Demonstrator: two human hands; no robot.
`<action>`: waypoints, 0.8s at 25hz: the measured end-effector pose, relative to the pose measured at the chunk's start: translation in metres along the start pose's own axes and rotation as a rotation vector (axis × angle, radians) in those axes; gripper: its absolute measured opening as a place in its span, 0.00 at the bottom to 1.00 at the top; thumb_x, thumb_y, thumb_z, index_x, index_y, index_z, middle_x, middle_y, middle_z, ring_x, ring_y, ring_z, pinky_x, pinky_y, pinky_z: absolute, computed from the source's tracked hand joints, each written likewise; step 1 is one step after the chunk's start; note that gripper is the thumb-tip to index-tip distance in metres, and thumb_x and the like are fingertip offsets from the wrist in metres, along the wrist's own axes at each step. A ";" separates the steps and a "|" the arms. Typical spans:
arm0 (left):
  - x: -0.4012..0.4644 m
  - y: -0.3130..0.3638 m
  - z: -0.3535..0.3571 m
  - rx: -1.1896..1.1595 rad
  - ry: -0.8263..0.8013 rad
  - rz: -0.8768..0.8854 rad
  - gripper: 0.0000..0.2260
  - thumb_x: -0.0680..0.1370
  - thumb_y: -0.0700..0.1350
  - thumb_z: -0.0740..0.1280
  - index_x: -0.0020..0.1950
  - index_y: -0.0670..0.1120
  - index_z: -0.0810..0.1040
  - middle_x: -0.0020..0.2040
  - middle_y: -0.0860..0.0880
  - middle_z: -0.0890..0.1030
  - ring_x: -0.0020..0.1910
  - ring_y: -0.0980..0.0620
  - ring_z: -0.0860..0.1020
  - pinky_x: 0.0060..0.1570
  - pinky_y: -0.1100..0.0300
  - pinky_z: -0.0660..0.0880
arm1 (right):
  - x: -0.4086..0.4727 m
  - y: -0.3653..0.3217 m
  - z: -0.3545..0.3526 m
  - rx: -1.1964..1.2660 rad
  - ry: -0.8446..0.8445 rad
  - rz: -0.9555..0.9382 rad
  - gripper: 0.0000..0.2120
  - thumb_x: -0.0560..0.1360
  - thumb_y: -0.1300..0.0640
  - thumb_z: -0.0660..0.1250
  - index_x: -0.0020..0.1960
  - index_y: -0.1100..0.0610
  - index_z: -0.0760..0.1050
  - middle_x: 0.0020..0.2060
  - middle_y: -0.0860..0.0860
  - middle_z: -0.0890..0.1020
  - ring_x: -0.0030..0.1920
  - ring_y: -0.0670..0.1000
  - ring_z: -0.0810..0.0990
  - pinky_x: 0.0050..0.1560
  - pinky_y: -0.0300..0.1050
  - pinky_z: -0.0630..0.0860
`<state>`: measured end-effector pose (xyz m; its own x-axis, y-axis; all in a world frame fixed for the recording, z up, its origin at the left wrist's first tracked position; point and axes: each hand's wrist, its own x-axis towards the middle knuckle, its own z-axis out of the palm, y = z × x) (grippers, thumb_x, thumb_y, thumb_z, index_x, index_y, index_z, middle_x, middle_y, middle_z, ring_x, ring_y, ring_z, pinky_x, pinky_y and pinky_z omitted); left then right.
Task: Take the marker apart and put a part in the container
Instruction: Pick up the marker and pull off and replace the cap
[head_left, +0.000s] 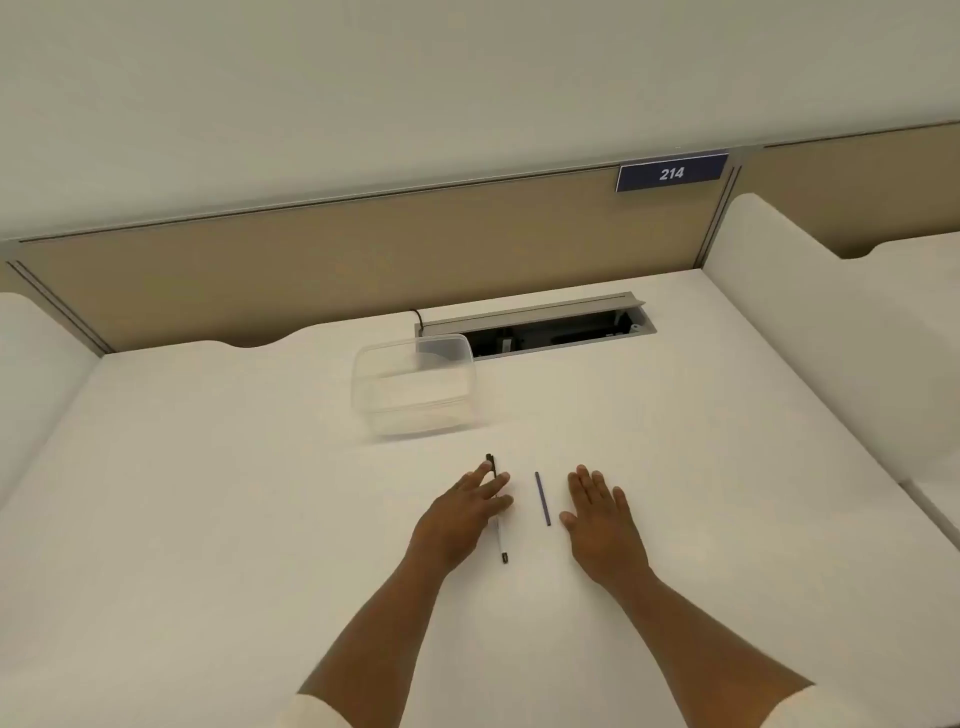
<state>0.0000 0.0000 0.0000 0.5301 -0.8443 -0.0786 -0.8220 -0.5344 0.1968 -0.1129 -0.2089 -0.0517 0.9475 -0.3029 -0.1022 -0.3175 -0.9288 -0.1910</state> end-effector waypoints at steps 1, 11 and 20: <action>0.003 0.000 0.001 0.010 -0.016 -0.005 0.22 0.81 0.34 0.59 0.72 0.53 0.69 0.79 0.56 0.58 0.79 0.52 0.50 0.69 0.54 0.67 | -0.001 0.000 0.000 -0.026 0.010 0.003 0.28 0.84 0.48 0.47 0.80 0.55 0.44 0.80 0.52 0.46 0.80 0.53 0.45 0.78 0.53 0.45; 0.006 -0.011 0.005 0.075 -0.038 -0.015 0.09 0.80 0.38 0.61 0.54 0.48 0.79 0.64 0.57 0.78 0.76 0.56 0.60 0.56 0.55 0.75 | -0.001 0.000 0.005 -0.018 0.016 0.033 0.28 0.83 0.49 0.48 0.80 0.56 0.45 0.80 0.52 0.47 0.80 0.53 0.46 0.78 0.54 0.44; -0.008 -0.020 0.002 0.072 -0.043 -0.067 0.07 0.81 0.40 0.59 0.47 0.49 0.74 0.54 0.53 0.79 0.72 0.56 0.67 0.53 0.50 0.74 | 0.002 -0.001 -0.001 -0.011 -0.037 0.031 0.28 0.84 0.49 0.47 0.80 0.55 0.43 0.80 0.51 0.45 0.80 0.52 0.45 0.78 0.54 0.45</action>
<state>0.0119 0.0179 -0.0049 0.5760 -0.8069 -0.1310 -0.7988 -0.5896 0.1196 -0.1106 -0.2091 -0.0508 0.9352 -0.3237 -0.1435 -0.3460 -0.9214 -0.1769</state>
